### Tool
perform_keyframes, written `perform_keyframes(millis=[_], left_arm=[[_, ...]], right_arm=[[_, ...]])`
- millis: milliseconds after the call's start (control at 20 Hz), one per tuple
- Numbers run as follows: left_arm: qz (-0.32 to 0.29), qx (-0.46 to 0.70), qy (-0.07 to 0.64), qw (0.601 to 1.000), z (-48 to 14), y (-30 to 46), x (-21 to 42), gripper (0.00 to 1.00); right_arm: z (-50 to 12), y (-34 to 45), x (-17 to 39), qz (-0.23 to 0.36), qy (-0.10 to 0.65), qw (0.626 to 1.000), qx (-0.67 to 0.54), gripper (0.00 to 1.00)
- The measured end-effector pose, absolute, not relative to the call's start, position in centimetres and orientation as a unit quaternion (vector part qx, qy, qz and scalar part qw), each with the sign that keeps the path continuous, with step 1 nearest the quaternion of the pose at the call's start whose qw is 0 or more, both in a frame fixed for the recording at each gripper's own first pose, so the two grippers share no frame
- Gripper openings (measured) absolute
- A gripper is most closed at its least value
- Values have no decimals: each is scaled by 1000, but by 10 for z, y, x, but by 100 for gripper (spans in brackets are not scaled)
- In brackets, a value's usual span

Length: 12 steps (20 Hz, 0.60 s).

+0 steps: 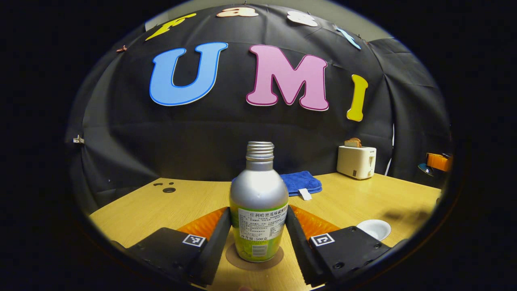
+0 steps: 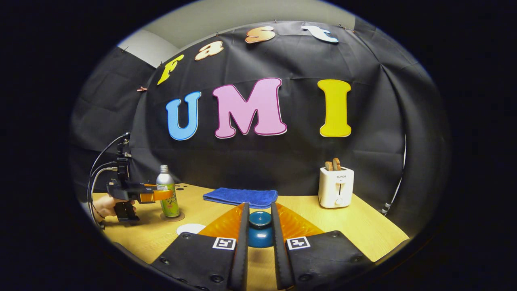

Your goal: Open the teacup lid with one hand, grasp the water bottle and pour water into the teacup with the other hand; after pouring, place the water bottle on the coaster and then close the teacup lid.

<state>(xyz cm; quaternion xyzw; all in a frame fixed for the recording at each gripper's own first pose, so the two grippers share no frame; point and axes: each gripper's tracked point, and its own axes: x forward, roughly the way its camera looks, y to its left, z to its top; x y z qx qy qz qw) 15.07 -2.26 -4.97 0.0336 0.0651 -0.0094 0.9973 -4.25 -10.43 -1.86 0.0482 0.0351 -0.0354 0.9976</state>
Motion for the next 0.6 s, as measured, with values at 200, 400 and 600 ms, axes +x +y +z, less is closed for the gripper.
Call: perform_keyframes(millis=[200,400,600], left_arm=[[-7,24,76,997,-56,-25,151,81],[-3,37,79,996,-59,-23,149,84],[-15,36,75,996,-56,-28,138,92]], right_arm=[[-19,-103,-41,-34,35,998,48,26],[-19,-91,-40,-19,36,998,58,27],[-23,-66,-36,10,42,997,68,32]])
